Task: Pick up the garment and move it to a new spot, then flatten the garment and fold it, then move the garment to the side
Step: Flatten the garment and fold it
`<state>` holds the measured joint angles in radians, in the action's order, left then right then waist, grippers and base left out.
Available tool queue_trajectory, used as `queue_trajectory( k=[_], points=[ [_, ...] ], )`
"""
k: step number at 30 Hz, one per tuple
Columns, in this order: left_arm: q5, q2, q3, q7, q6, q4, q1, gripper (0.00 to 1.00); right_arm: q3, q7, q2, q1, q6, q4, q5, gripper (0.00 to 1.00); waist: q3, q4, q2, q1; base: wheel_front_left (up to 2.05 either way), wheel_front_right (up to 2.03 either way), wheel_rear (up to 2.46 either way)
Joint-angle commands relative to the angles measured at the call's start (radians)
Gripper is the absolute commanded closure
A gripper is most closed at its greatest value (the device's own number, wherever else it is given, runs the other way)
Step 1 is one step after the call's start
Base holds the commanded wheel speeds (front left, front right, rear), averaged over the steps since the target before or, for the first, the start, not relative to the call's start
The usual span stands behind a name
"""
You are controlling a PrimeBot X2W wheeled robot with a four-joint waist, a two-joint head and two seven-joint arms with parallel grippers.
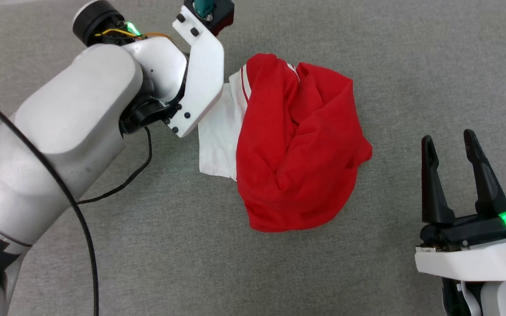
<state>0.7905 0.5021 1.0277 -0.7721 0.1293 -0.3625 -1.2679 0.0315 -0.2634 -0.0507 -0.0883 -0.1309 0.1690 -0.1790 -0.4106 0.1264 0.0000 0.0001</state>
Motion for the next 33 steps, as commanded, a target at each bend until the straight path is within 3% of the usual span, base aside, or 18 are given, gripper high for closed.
queue_trajectory(
  k=[1, 9, 16, 17, 18, 19, 27, 33],
  points=[
    [0.038, 0.005, 0.034, -0.031, -0.001, -0.009, -0.027, 0.00, 0.000, -0.002, 0.001, -0.022, 0.000, 0.004, -0.005, 0.00, -0.028, 0.011, 0.0000, -0.0001, 0.00, 0.00, 0.00],
    [0.133, 0.020, 0.217, -0.154, -0.001, -0.049, -0.103, 0.00, 0.009, -0.002, 0.001, -0.060, 0.000, 0.010, -0.022, 0.00, -0.105, 0.038, 0.0000, -0.0001, 0.00, 0.00, 0.00],
    [0.141, 0.038, 0.266, -0.223, -0.001, -0.019, -0.044, 0.00, 0.010, -0.002, 0.001, -0.080, 0.000, 0.009, -0.033, 0.00, -0.137, 0.056, 0.0000, -0.0001, 0.00, 0.00, 0.00],
    [0.139, 0.036, 0.268, -0.223, -0.001, -0.012, -0.034, 0.07, 0.008, -0.002, 0.001, -0.080, 0.000, 0.008, -0.034, 0.00, -0.137, 0.055, 0.0000, -0.0001, 0.00, 0.00, 0.00],
    [0.141, 0.034, 0.269, -0.219, 0.000, -0.005, -0.028, 0.71, 0.006, -0.002, 0.001, -0.080, 0.000, 0.006, -0.034, 0.00, -0.136, 0.054, 0.0000, -0.0001, 0.00, 0.00, 0.00],
    [0.146, 0.030, 0.269, -0.215, 0.000, 0.000, -0.026, 1.00, 0.004, -0.002, 0.001, -0.078, 0.000, 0.004, -0.033, 0.00, -0.134, 0.051, 0.0000, -0.0001, 0.00, 0.00, 0.00],
    [0.173, 0.034, 0.254, -0.096, -0.001, -0.004, -0.063, 1.00, 0.003, -0.002, 0.001, -0.050, 0.000, -0.012, -0.006, 0.00, -0.054, 0.005, 0.0000, -0.0001, 0.00, 0.00, 0.00],
    [0.220, 0.075, 0.253, -0.003, -0.001, -0.004, -0.034, 1.00, 0.002, -0.002, 0.001, -0.022, 0.000, -0.022, 0.010, 0.00, 0.016, -0.037, 0.0000, -0.0001, 0.00, 0.00, 0.00]
  ],
)
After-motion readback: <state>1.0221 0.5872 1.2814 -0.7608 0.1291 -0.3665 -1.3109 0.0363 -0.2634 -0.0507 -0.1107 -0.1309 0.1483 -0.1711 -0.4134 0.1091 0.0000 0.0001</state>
